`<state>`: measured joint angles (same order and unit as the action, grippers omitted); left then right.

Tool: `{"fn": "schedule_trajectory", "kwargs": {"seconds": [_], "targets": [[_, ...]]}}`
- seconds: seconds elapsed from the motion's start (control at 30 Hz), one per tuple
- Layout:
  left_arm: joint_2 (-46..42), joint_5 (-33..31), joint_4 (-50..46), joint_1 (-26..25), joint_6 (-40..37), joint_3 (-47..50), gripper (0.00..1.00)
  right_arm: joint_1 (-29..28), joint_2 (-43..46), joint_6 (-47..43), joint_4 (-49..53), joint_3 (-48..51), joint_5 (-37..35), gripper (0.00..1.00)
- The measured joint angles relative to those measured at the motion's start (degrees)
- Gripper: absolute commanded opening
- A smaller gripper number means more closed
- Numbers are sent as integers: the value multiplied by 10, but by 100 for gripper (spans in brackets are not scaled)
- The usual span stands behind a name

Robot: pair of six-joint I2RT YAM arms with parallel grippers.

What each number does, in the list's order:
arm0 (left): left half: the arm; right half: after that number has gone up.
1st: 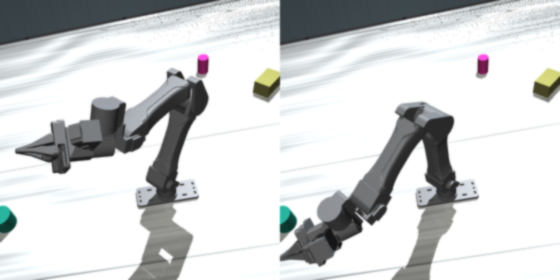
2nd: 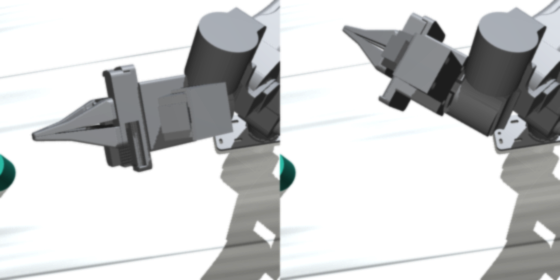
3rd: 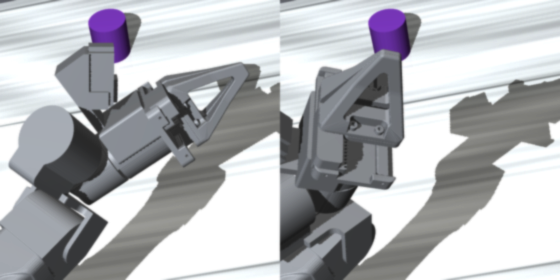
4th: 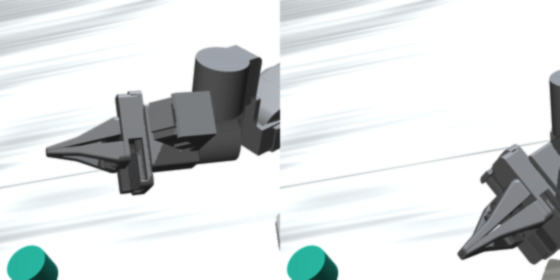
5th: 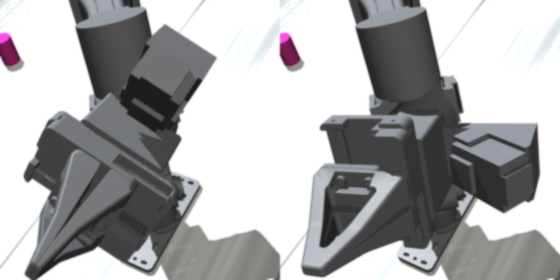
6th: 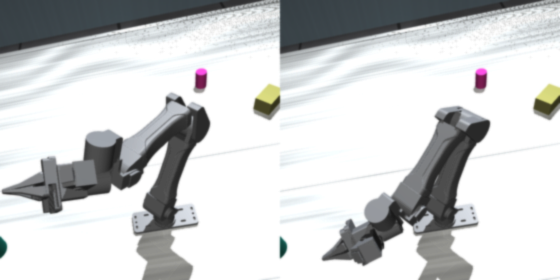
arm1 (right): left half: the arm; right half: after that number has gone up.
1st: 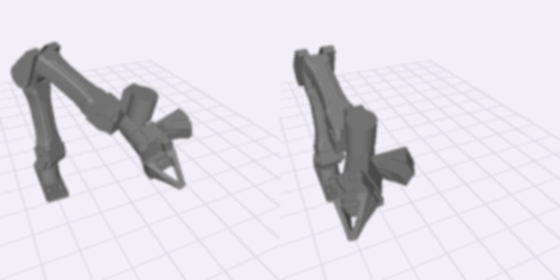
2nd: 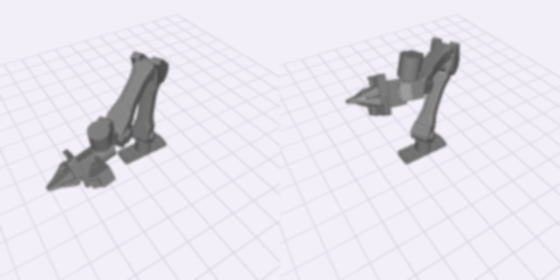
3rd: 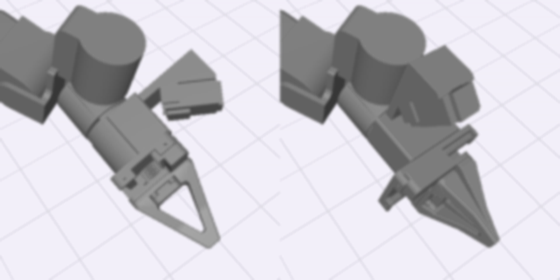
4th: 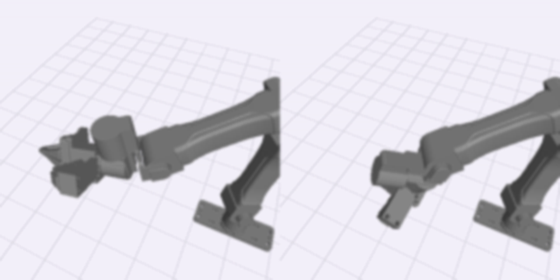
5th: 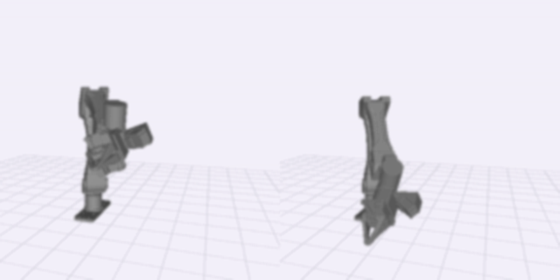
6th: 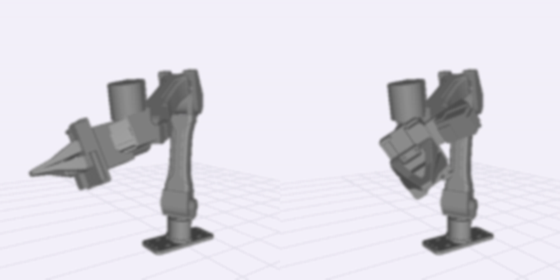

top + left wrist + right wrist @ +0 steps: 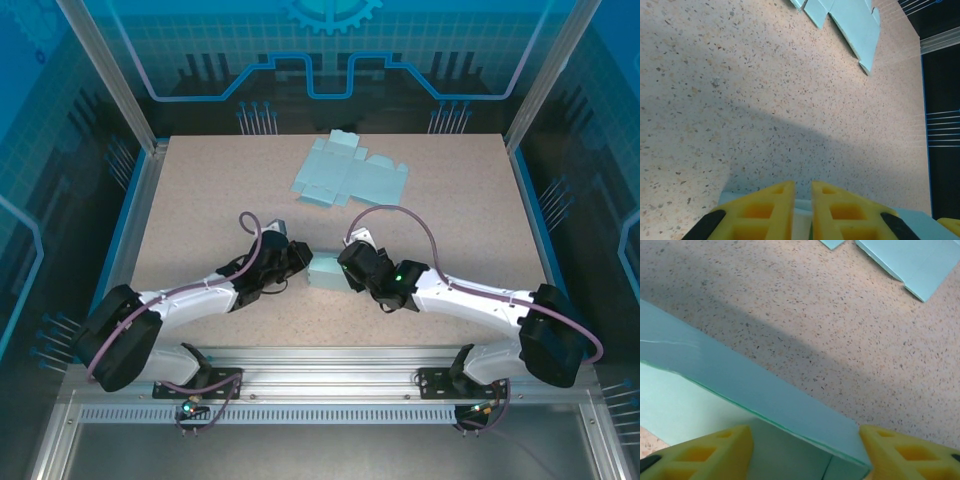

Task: Fold the paper box

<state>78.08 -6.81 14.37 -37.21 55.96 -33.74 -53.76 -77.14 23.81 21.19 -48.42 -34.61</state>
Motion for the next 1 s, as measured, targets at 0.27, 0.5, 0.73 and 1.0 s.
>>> {"fn": "schedule_trajectory", "kwargs": {"seconds": [0.27,0.5,0.73,1.0], "targets": [[16,2,-74,-5,-21,-6,23,0,15,-52,4,-1,36,81],[17,3,-121,-3,-47,-15,29,1,42,-85,15,-13,62,83],[-59,-36,-183,3,-120,-21,51,27,77,-88,36,-43,115,82],[-216,-61,-98,-66,-336,95,99,101,59,-15,118,-151,194,82]]}}
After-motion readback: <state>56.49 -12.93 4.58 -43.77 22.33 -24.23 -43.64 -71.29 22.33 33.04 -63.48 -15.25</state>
